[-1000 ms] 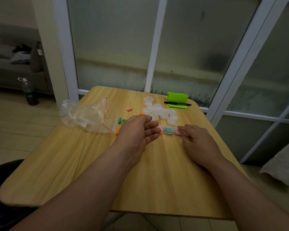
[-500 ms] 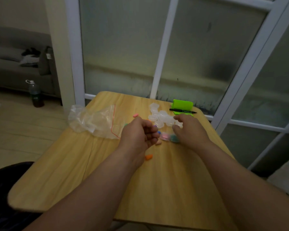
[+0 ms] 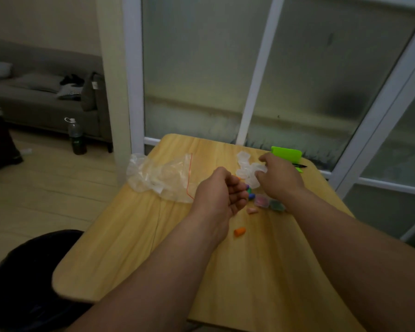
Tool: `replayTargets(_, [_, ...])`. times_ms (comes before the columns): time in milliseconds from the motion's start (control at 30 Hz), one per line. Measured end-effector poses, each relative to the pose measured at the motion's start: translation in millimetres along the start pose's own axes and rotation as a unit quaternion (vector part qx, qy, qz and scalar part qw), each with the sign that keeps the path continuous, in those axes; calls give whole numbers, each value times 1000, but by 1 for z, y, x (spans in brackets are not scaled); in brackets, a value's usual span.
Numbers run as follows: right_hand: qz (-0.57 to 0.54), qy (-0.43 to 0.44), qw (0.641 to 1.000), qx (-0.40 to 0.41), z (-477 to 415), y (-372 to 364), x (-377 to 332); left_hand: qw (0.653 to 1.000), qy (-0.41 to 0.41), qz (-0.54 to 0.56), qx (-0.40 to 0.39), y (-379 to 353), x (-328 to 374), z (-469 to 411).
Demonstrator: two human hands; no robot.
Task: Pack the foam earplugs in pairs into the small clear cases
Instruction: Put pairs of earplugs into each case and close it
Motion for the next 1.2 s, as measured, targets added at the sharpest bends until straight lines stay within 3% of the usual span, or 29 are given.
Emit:
replayTargets(200, [-237, -5, 971, 16, 46, 35, -12, 990, -38, -123, -49, 3, 1, 2])
replayTargets(367, [-510, -96, 848, -108, 110, 49, -26, 951, -113, -261, -118, 1, -1, 22])
replayTargets(600, [-554, -117, 813, -137, 150, 41, -20, 930, -138, -300, -159, 6, -5, 52])
replayTargets(1200, [-527, -116, 816, -207, 172, 30, -28, 924, -60, -311, -213, 33, -12, 57])
Point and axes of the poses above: each hand's wrist, its own z-axis away from the middle knuckle, its own y-axis out of the back of the hand, x = y × z, the point moved 5 cm from there along -z, towards the middle knuckle, and after that the axes turned 2 degrees about z, right-handed, at the moved point
